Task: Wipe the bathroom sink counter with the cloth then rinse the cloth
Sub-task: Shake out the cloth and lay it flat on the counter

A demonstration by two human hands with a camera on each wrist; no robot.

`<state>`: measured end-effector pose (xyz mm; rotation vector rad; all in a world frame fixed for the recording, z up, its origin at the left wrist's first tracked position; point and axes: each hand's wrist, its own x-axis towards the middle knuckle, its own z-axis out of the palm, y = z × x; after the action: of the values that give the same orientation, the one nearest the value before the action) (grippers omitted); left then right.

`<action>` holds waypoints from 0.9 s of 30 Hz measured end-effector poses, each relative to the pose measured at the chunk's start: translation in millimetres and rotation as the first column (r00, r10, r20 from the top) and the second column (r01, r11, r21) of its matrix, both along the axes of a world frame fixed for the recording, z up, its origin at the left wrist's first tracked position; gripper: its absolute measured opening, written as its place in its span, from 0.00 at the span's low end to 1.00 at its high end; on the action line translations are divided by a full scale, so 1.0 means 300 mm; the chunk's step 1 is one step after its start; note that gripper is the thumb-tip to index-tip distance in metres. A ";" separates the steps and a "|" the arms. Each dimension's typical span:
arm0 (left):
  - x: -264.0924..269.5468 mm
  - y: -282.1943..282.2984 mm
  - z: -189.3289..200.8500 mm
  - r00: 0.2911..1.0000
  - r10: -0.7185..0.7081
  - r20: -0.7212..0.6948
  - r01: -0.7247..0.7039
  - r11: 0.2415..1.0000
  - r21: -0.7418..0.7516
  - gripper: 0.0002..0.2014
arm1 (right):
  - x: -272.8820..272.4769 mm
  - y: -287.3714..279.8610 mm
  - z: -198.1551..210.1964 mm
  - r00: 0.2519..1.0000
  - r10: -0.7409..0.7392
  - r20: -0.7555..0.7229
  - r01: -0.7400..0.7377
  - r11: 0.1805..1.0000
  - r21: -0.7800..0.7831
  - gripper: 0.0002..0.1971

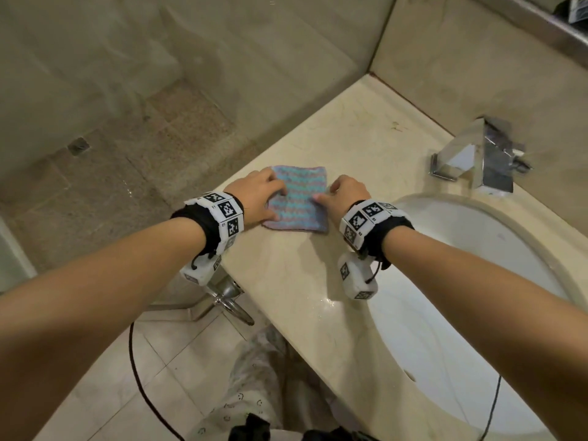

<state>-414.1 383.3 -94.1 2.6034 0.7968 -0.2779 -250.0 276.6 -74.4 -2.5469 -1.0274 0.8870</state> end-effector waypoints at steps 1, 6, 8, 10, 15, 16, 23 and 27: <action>0.006 0.008 -0.001 1.000 0.005 -0.003 -0.005 1.000 -0.022 0.27 | -0.014 0.010 -0.002 1.000 0.001 -0.028 -0.002 1.000 -0.014 0.24; 0.050 0.036 0.023 0.999 0.012 0.049 -0.015 0.998 0.066 0.19 | -0.051 0.073 -0.019 0.989 -0.078 -0.126 0.080 0.997 0.007 0.11; 0.069 0.047 0.033 0.988 0.061 0.140 -0.070 0.996 0.062 0.15 | -0.045 0.084 -0.007 0.974 -0.124 -0.188 0.134 0.990 0.043 0.08; 0.090 0.068 0.041 0.968 0.119 0.222 -0.122 0.993 -0.001 0.13 | -0.032 0.094 0.009 0.953 -0.141 -0.266 0.173 0.980 0.099 0.07; 0.184 0.108 0.054 0.879 0.358 0.314 -0.307 0.930 -0.200 0.15 | 0.038 0.112 0.129 0.925 -0.159 -0.345 0.258 0.929 0.264 0.16; 0.211 0.106 0.058 0.857 0.408 0.314 -0.329 0.904 -0.275 0.17 | 0.059 0.105 0.166 0.923 -0.163 -0.348 0.273 0.916 0.294 0.15; 0.512 -0.058 0.250 0.852 0.509 0.118 -0.235 0.575 -0.784 0.27 | 0.243 -0.082 0.428 0.907 -0.244 -0.343 0.394 0.782 0.484 0.17; 0.664 -0.235 0.356 0.924 0.372 0.084 -0.078 0.400 -0.913 0.36 | 0.343 -0.267 0.553 0.895 -0.274 -0.353 0.439 0.687 0.579 0.17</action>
<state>-214.9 312.7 12.8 1.4122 0.6244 -0.1699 -147.0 196.4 91.6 -1.8844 -0.5747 0.5660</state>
